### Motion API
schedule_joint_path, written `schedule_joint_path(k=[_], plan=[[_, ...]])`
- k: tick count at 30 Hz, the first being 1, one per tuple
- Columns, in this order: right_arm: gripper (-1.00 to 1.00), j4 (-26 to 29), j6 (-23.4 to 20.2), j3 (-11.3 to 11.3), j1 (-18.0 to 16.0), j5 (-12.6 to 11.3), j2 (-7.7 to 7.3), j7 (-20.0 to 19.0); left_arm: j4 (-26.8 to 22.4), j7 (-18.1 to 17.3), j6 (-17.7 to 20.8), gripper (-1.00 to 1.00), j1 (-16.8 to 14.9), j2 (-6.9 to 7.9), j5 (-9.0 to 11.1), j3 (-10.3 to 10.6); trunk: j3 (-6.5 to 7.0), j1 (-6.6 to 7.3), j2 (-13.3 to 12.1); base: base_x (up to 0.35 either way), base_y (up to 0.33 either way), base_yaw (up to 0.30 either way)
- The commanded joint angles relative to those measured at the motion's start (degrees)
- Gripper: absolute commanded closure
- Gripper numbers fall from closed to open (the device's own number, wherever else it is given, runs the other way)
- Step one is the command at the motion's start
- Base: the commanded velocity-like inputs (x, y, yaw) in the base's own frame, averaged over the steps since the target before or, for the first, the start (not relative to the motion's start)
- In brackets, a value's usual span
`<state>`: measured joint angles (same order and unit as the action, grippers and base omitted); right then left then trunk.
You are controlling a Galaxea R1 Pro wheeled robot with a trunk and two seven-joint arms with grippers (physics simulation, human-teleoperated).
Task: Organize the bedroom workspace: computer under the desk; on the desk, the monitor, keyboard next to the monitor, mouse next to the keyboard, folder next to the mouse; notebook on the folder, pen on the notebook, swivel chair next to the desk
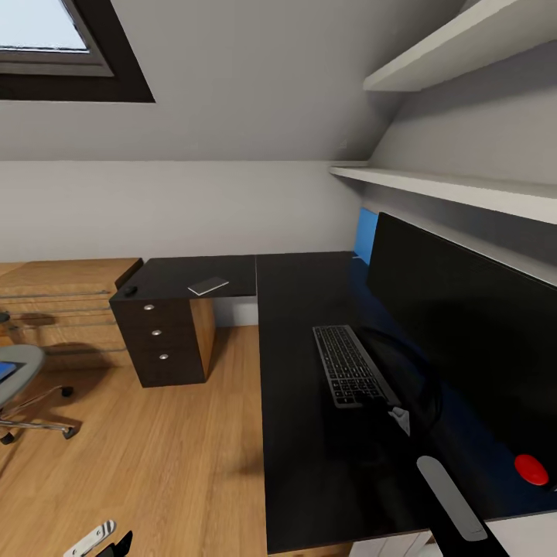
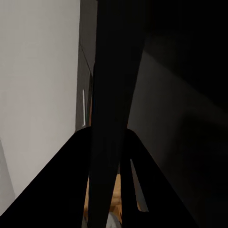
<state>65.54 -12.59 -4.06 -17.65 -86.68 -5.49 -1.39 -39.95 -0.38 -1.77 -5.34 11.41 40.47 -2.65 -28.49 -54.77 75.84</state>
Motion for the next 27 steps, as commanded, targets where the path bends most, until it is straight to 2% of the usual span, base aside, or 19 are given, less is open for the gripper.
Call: schedule_joint_path(k=[1, 22, 27], plan=[[1.00, -1.64, -0.06, -0.07, -0.01, 0.10, -0.05, 0.03, 0.02, -0.05, -0.15, -1.00, -0.02, 0.01, 0.59, 0.08, -0.06, 0.00, 0.02, 0.000, 0.000, 0.000], [1.00, -1.68, -0.23, -0.04, -0.01, 0.11, -0.05, 0.12, 0.13, -0.11, -0.09, -1.00, -0.02, 0.01, 0.58, 0.10, -0.06, 0.00, 0.02, 0.047, -0.022, 0.000], [1.00, -1.66, -0.26, 0.01, -0.01, 0.10, -0.05, 1.70, 0.13, -0.12, -0.08, -1.00, -0.02, 0.01, 0.58, 0.10, -0.06, 0.00, 0.02, 0.000, 0.000, 0.000]])
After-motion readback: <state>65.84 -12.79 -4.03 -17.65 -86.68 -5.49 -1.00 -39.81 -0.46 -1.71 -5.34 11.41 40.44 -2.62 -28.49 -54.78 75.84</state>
